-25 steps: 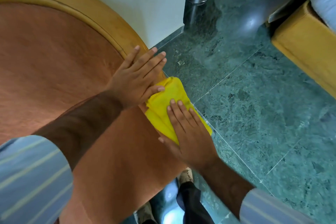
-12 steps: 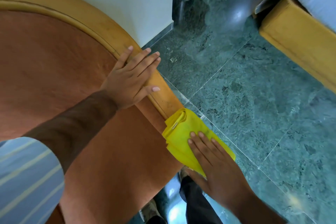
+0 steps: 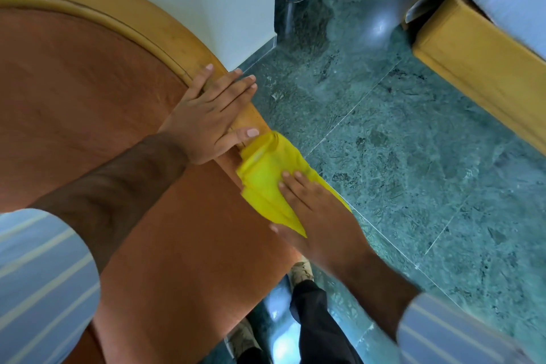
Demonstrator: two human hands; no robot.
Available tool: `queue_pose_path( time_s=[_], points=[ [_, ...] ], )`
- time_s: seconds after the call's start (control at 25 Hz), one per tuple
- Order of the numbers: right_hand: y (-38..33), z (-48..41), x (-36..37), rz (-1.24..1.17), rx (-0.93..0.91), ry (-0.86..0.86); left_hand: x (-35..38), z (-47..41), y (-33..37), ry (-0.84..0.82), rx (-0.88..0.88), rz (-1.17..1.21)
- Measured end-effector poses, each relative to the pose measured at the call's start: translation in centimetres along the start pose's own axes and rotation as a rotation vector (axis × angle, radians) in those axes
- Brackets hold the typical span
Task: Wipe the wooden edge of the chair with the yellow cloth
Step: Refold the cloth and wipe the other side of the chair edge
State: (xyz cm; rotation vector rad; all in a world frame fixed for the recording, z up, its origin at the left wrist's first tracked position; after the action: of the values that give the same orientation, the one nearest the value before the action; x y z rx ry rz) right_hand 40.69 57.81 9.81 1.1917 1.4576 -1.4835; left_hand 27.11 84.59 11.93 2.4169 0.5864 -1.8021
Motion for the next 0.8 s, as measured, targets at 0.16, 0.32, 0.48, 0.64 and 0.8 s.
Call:
queue_pose_path(
  time_s=[0.16, 0.32, 0.48, 0.64, 0.8],
  points=[
    [0.7, 6.4, -1.2, 0.088, -0.027, -0.033, 0.1, 0.0, 0.1, 0.006, -0.017, -0.023],
    [-0.5, 1.3, -0.4, 0.094, -0.034, -0.046, 0.2, -0.1, 0.1, 0.037, -0.025, -0.025],
    [-1.7, -4.3, 1.2, -0.021, 0.013, -0.009, 0.5, 0.1, 0.6, 0.056, -0.035, -0.035],
    [-0.9, -2.2, 0.3, -0.096, 0.037, 0.006, 0.2, 0.0, 0.4, 0.031, -0.045, -0.018],
    [0.4, 5.7, -1.3, -0.019, 0.023, 0.015, 0.0, 0.0, 0.2, 0.008, -0.043, -0.017]
  ],
)
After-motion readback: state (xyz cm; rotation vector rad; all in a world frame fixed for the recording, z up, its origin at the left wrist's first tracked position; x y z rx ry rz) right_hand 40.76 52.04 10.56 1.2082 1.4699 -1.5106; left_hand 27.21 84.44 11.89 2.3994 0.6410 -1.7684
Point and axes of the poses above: each hand's wrist, its own z-axis away from the middle knuckle, its own x-axis out of the palm, y = z × x, the point moved 1 cm from there along -z, towards the middle knuckle, and after that the axes turned 11 degrees about y, right-handed, at the moved point
